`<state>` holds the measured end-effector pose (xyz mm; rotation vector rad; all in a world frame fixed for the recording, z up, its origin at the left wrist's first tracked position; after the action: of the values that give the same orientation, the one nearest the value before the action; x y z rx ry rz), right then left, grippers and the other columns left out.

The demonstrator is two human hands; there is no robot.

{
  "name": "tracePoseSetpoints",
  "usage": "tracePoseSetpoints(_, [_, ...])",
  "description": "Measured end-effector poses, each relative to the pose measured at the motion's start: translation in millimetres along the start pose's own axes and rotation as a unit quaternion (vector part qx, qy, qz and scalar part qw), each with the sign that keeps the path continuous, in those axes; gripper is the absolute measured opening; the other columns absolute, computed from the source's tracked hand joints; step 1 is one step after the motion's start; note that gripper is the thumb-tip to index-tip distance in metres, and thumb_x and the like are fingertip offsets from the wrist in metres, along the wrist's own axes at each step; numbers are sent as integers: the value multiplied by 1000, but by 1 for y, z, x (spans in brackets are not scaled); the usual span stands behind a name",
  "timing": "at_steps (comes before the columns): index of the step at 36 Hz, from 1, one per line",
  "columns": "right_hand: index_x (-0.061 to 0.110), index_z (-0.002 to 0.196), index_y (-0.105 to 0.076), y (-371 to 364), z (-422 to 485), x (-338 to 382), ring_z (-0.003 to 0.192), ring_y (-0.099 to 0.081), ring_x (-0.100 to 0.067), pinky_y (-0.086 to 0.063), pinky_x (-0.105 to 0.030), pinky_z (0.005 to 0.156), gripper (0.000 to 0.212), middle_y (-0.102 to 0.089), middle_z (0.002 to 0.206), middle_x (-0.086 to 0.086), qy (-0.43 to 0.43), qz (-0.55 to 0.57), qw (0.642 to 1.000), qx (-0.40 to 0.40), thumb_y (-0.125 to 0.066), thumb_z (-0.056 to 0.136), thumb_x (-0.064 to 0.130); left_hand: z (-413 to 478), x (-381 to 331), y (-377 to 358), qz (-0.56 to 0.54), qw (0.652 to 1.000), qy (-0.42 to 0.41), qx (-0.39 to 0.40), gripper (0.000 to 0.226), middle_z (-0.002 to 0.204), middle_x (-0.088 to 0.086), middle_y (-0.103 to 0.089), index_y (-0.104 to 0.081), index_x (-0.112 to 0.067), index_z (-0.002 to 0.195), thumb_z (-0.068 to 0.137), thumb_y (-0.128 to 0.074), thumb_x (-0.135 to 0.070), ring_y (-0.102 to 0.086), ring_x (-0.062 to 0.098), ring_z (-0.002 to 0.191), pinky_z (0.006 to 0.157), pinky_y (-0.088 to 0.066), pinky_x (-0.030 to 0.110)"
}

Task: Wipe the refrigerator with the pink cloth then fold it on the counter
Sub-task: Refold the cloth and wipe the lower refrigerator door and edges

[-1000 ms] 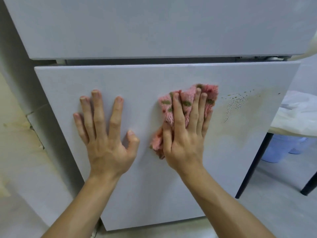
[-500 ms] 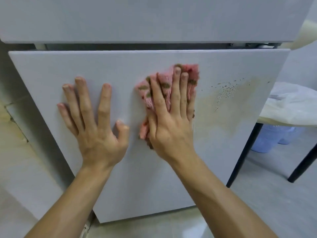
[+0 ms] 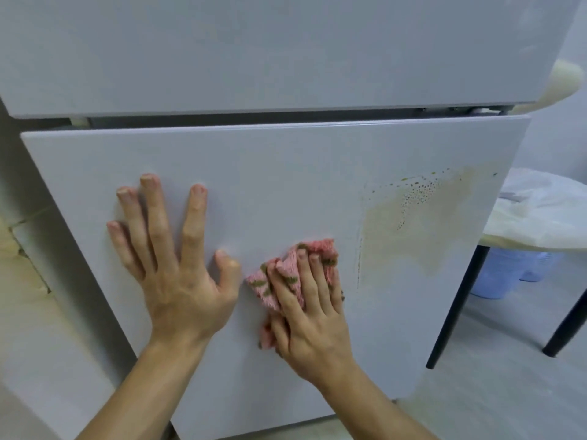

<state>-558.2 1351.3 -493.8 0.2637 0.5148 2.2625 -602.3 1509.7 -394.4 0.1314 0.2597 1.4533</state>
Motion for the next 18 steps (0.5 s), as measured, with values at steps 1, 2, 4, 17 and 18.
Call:
tracePoseSetpoints(1, [33, 168, -12, 1, 0, -1, 163, -7, -24, 0, -45, 132, 79, 2, 177, -5, 1, -7, 1000, 6, -52, 99, 37, 0, 0, 0, -1, 1000, 0, 1, 76, 167, 34, -20, -38, -7, 160, 87, -55, -20, -14, 56, 154, 124, -7, 70])
tracePoseSetpoints(2, [33, 167, -15, 3, 3, -1, 163, -6, -24, 0, -45, 132, 77, 3, 177, -4, 2, -12, 1000, 10, -52, 100, 36, 0, 0, 0, -1, 1000, 0, 2, 76, 167, 34, -20, -37, -8, 160, 88, -55, -20, -13, 56, 154, 124, -6, 69])
tracePoseSetpoints(4, [32, 165, -21, 13, 19, 1, 163, -6, -24, -1, -46, 132, 71, 3, 177, -5, 5, -15, 1000, 6, -51, 101, 34, -1, 0, 1, -1, 1000, 2, 3, 77, 167, 34, -19, -36, -9, 161, 88, -55, -20, -12, 55, 155, 125, -5, 69])
tracePoseSetpoints(17, [15, 158, -35, 74, 124, -9, 160, -15, -39, -7, -54, 131, 69, -26, 167, -28, -61, 35, 989, -134, -59, 94, 17, 5, -16, -1, -5, 999, -50, 12, 72, 169, 25, -24, -40, -13, 161, 91, -59, -18, -14, 47, 157, 126, -8, 65])
tracePoseSetpoints(18, [15, 157, -34, 69, 116, -12, 160, -14, -38, -8, -54, 131, 68, -26, 167, -28, -64, 41, 987, -140, -58, 94, 19, 6, -18, -2, -7, 998, -57, 17, 71, 169, 25, -24, -41, -13, 160, 92, -60, -22, -15, 48, 157, 127, -8, 64])
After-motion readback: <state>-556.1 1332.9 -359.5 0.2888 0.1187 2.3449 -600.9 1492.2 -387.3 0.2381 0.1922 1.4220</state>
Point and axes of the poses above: each hand's wrist, its own z-axis towards the middle knuckle, its own y-axis out of the back of the hand, x = y × z, the point moved 6 cm from there along z, towards the middle knuckle
